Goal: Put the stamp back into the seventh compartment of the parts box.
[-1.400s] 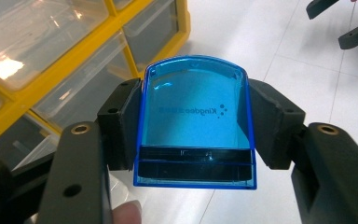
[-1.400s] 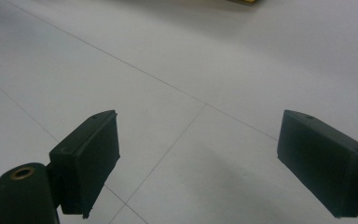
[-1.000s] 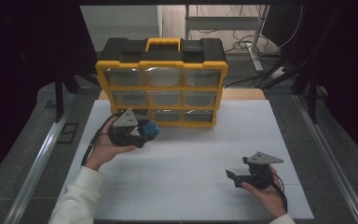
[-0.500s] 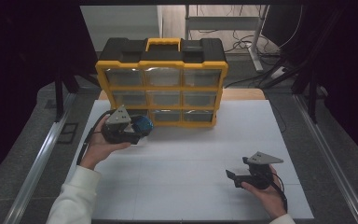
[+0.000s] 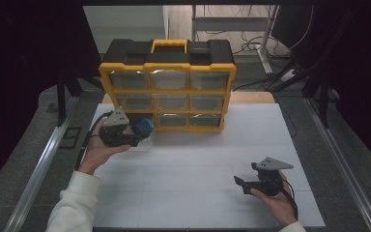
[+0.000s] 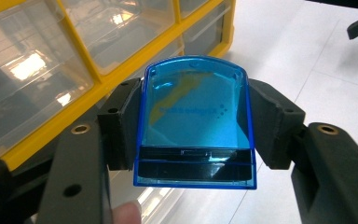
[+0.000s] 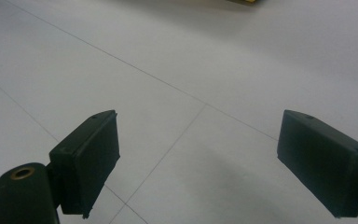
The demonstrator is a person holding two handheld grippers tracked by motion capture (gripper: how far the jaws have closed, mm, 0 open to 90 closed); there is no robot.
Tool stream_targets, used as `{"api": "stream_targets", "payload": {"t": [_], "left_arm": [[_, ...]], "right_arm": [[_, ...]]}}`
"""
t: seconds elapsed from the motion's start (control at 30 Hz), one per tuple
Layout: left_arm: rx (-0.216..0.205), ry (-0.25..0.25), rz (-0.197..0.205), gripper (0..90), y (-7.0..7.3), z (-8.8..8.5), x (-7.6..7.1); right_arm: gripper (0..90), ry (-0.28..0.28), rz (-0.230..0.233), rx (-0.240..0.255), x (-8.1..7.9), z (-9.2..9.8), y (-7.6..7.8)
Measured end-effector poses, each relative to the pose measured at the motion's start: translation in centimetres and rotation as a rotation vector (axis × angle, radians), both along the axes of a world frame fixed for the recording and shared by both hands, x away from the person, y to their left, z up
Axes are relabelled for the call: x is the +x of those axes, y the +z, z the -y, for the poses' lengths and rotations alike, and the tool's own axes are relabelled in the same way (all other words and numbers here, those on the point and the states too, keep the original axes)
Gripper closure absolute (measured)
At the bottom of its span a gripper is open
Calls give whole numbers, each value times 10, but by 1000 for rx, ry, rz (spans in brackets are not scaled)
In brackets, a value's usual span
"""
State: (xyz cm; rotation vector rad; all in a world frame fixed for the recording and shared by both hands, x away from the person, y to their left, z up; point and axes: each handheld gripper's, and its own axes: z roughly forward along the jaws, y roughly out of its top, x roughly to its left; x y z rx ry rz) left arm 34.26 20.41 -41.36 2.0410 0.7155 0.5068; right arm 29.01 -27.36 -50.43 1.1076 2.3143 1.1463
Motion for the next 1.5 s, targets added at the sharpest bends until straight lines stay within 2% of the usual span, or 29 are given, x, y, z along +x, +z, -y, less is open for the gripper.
{"api": "stream_targets", "payload": {"t": [0.33,1.2,1.5], "left_arm": [[-2,24,3,413,-2,-4,2],[-11,123,-25,413,-16,-22,14],[-12,136,-29,413,-18,-24,18]], "right_arm": [[131,0,0,0,0,0,0],[132,1,-1,-5,0,0,0],[131,-2,0,-4,1,0,0]]}}
